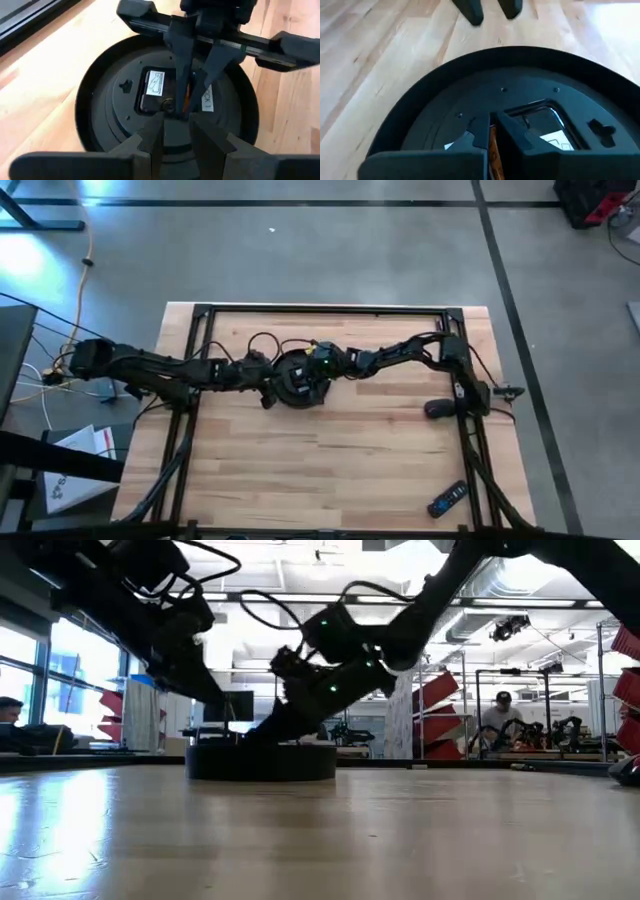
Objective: Insert battery
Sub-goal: Insert the yellow battery into the white-black wall clock
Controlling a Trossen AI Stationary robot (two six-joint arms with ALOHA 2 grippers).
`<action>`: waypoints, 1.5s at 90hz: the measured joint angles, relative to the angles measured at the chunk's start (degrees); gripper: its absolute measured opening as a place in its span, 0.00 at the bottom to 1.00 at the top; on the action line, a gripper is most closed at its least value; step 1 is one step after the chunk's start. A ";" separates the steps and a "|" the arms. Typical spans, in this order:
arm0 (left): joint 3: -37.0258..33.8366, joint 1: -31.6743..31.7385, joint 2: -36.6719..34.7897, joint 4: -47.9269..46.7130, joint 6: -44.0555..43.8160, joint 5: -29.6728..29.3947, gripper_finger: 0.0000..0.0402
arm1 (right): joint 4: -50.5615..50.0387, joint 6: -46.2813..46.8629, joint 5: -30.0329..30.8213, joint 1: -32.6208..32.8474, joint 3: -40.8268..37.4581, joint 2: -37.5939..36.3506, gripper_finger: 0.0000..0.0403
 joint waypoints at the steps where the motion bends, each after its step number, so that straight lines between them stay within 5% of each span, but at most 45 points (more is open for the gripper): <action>1: 0.00 0.00 0.00 -0.01 -0.06 0.01 0.19 | -0.21 -0.01 -0.16 -0.01 0.32 0.18 0.00; 54: 0.00 -1.66 -1.57 -6.28 1.22 -0.80 0.19 | -3.98 -4.10 -0.28 -0.15 3.89 -2.42 0.00; 85: 0.00 -2.17 -10.45 -10.91 1.23 -3.77 0.19 | -5.50 -4.45 0.03 0.08 3.90 -0.40 0.00; 107: 0.07 -4.99 -18.06 -12.81 -2.00 -4.23 0.19 | -6.73 -5.41 6.40 1.57 2.09 -10.62 0.00; 135: 0.09 -14.19 -19.30 -14.90 -12.13 -8.34 0.19 | -12.99 -1.49 20.87 4.53 -12.83 -25.63 0.00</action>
